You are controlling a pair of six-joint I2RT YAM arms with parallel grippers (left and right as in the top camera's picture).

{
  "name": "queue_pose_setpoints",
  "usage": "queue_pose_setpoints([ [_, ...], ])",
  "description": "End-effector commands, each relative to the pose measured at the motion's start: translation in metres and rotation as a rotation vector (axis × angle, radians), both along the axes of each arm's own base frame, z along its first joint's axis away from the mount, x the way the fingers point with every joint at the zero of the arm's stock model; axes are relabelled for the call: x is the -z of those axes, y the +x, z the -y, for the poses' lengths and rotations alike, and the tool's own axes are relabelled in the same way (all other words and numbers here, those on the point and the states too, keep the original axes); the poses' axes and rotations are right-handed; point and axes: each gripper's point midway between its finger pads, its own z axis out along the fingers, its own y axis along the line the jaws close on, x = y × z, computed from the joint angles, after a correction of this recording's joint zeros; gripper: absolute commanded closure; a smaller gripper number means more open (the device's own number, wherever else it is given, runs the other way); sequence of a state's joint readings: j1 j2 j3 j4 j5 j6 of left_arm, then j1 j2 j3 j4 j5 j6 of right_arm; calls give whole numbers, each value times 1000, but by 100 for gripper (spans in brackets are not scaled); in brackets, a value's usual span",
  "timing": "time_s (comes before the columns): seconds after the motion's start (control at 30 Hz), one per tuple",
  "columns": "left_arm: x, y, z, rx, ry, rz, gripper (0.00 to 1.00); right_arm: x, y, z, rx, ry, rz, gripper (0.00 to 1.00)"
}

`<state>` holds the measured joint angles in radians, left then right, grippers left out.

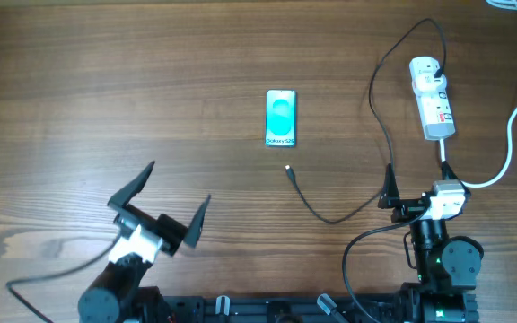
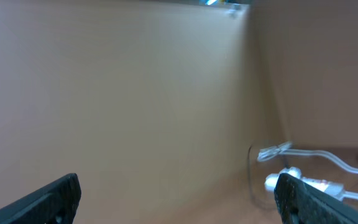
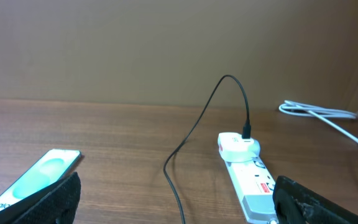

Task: Plug charger to phone and switch on socket
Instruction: 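Move the left gripper over the blue phone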

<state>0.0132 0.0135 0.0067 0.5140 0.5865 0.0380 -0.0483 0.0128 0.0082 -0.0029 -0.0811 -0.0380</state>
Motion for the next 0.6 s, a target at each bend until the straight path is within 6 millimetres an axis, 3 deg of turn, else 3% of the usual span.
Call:
queue_pose_setpoints([
  [0.0,-28,-19,6,70,-34,68,0,0,0,0,0,15,2,0],
  [0.1,-55,-12,-10,-9,-120,15,0,0,0,0,0,15,2,0],
  [0.2,-90,13,-16,-54,-142,-230,0,0,0,0,0,14,2,0],
  [0.23,-93,26,-15,-59,-126,-335,0,0,0,0,0,14,2,0],
  [0.3,-102,39,12,91,0,-479,0,0,0,0,0,15,2,0],
  [0.4,-101,58,37,299,34,-629,0,0,0,0,0,14,2,1],
  [0.57,-88,131,47,289,-173,-904,1,0,0,0,0,14,2,1],
])
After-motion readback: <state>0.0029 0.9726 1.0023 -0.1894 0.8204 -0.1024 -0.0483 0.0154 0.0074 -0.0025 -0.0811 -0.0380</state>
